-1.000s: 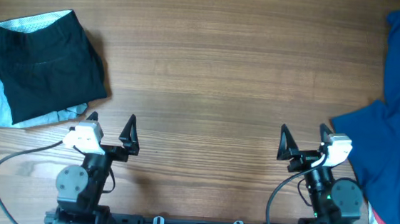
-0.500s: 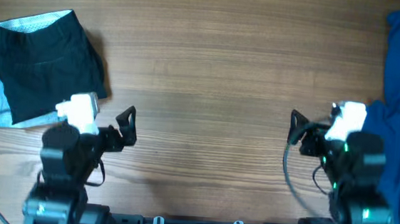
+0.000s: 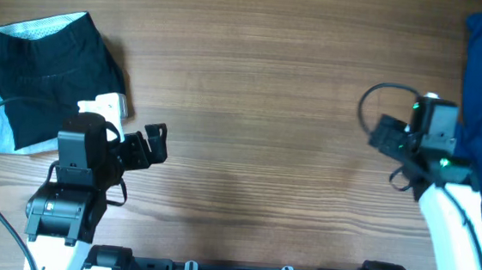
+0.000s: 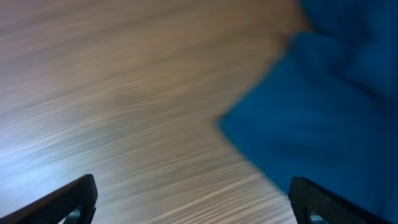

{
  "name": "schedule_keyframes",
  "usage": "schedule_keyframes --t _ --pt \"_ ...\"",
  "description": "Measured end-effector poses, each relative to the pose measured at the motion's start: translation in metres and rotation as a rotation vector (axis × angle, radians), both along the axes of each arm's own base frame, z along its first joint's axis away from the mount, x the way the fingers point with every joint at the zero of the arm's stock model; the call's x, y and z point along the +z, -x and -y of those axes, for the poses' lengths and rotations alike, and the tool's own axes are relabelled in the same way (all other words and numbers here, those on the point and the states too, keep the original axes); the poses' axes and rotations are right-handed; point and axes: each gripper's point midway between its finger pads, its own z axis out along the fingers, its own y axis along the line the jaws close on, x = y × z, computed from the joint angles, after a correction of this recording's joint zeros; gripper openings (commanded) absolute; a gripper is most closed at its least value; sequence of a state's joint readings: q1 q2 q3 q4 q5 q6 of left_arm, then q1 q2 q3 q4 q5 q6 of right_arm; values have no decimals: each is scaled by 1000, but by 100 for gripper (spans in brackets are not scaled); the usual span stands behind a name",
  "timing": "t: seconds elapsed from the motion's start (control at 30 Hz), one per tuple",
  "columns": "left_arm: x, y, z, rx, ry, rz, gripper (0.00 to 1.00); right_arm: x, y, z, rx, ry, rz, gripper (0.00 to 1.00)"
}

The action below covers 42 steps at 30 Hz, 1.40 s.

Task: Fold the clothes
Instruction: 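Reach the right gripper to the teal polo shirt and grasp it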

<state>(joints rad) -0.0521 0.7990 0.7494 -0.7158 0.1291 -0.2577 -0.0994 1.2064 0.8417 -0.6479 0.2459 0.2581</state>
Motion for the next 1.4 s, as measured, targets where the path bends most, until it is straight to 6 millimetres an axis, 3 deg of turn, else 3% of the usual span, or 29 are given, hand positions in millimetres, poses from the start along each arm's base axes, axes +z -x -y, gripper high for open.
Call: schedule_keyframes --t 0.07,0.17,0.33,0.47,0.57,0.8,0.97,1.1,1.4 --pt "0 0 0 0 0 -1 100 -15 1 29 -99 23 -40 100" --pt "0 0 0 0 0 -1 100 -41 10 57 -196 34 -129 100" --pt "0 0 0 0 0 -2 100 -83 19 73 -248 18 -253 100" --pt "0 0 0 0 0 -2 100 -104 22 76 -258 11 -310 100" --pt "0 0 0 0 0 -2 100 -116 22 76 -261 7 -335 100" --pt "0 0 0 0 0 -2 100 -118 11 85 -299 10 -326 98" --pt "-1 0 0 0 0 -3 100 -119 16 97 -379 -14 -317 97" --pt "-1 0 0 0 0 -3 100 -120 26 113 -464 -36 -309 86" --pt "-1 0 0 0 0 -3 100 -124 39 126 -543 -58 -314 32"
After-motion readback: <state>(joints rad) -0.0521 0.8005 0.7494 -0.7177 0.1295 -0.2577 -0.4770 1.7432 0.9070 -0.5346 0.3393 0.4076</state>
